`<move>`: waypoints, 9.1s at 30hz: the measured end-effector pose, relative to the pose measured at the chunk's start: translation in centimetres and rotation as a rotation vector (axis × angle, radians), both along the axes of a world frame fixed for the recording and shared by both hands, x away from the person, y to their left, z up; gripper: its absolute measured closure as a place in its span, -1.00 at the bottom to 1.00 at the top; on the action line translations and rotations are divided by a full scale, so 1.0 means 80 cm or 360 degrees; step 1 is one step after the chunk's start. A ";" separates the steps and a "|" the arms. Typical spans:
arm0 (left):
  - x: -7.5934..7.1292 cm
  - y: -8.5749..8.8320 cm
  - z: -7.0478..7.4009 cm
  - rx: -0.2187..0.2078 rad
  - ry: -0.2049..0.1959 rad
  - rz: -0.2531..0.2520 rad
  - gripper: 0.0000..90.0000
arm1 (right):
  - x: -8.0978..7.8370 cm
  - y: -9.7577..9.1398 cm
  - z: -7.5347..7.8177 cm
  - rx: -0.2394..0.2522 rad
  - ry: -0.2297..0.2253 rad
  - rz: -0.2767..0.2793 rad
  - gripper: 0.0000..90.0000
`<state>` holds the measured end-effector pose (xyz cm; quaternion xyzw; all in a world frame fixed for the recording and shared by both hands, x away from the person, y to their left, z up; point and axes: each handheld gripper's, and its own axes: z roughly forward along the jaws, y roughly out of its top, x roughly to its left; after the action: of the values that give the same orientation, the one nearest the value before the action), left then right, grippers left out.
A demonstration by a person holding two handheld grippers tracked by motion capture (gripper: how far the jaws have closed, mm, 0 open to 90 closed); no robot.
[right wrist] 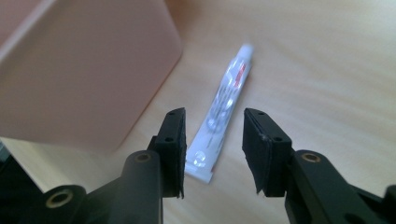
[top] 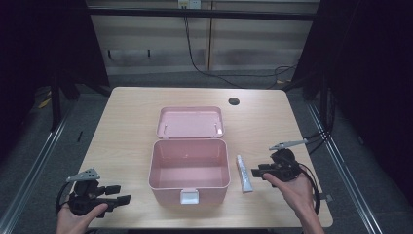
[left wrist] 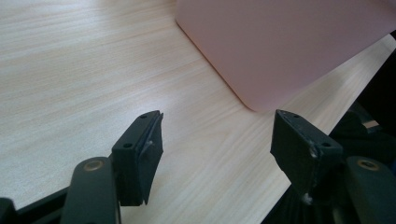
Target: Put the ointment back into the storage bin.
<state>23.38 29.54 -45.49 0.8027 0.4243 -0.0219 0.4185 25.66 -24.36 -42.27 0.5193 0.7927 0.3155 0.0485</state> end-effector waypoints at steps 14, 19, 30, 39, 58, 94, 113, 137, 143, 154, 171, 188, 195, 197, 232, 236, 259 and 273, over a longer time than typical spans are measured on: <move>0.001 0.000 0.000 0.0001 0.0014 -0.0027 -0.26 | 0.032 0.020 -0.011 -0.0267 0.0323 -0.0035 0.31; 0.001 -0.001 -0.001 -0.0017 0.0025 -0.0030 -0.29 | 0.043 0.027 -0.014 -0.0269 0.0392 -0.0014 0.38; 0.001 -0.001 -0.001 -0.0013 0.0030 -0.0045 -0.31 | 0.057 0.039 -0.023 -0.0303 0.0454 0.0003 0.42; 0.002 0.000 -0.002 -0.0030 0.0043 -0.0032 -0.32 | 0.072 0.052 -0.035 -0.0342 0.0513 0.0006 0.42; 0.002 -0.001 -0.001 -0.0023 0.0038 -0.0046 -0.33 | 0.087 0.067 -0.049 -0.0426 0.0580 -0.0038 0.44; 0.003 -0.002 -0.002 -0.0021 0.0044 -0.0053 -0.32 | 0.081 0.062 -0.040 -0.0530 0.0534 0.0121 0.59; 0.003 -0.002 -0.002 -0.0007 0.0048 -0.0049 -0.35 | 0.072 0.047 -0.016 -0.0496 0.0510 0.0110 0.59; 0.003 -0.004 -0.003 0.0013 0.0058 -0.0066 -0.40 | 0.063 0.039 0.019 -0.0462 0.0481 0.0157 0.59; 0.004 -0.005 -0.004 0.0022 0.0061 -0.0072 -0.40 | 0.061 0.042 0.036 -0.0465 0.0491 0.0161 0.59; 0.004 -0.005 -0.004 0.0031 0.0064 -0.0079 -0.40 | 0.056 0.043 0.059 -0.0498 0.0466 0.0225 0.59; 0.003 -0.005 -0.004 0.0030 0.0057 -0.0071 -0.40 | 0.053 0.061 0.109 -0.0515 0.0330 0.0386 0.59; 0.003 -0.005 -0.003 0.0028 0.0055 -0.0063 -0.40 | 0.050 0.083 0.134 -0.0503 0.0259 0.0639 0.59; 0.003 -0.004 -0.004 0.0027 0.0059 -0.0067 -0.40 | 0.052 0.101 0.139 -0.0509 0.0246 0.0753 0.59; 0.003 -0.004 -0.004 0.0026 0.0057 -0.0065 -0.40 | 0.052 0.103 0.141 -0.0504 0.0238 0.0770 0.59; 0.003 -0.003 -0.002 0.0022 0.0052 -0.0071 -0.40 | 0.059 0.201 0.144 -0.0584 0.0172 0.1249 0.59; 0.003 -0.003 -0.002 0.0022 0.0052 -0.0071 -0.40 | 0.060 0.212 0.137 -0.0595 0.0177 0.1316 0.59; 0.003 -0.003 -0.002 0.0020 0.0052 -0.0074 -0.40 | 0.056 0.260 0.115 -0.0617 0.0200 0.1576 0.59; 0.002 -0.004 -0.002 0.0011 0.0057 -0.0073 -0.40 | 0.059 0.272 0.089 -0.0624 0.0252 0.1659 0.59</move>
<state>23.57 29.20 -45.69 0.8132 0.4133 -0.0446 0.4074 30.37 -2.62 -35.18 0.0623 0.9895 0.1044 -0.0779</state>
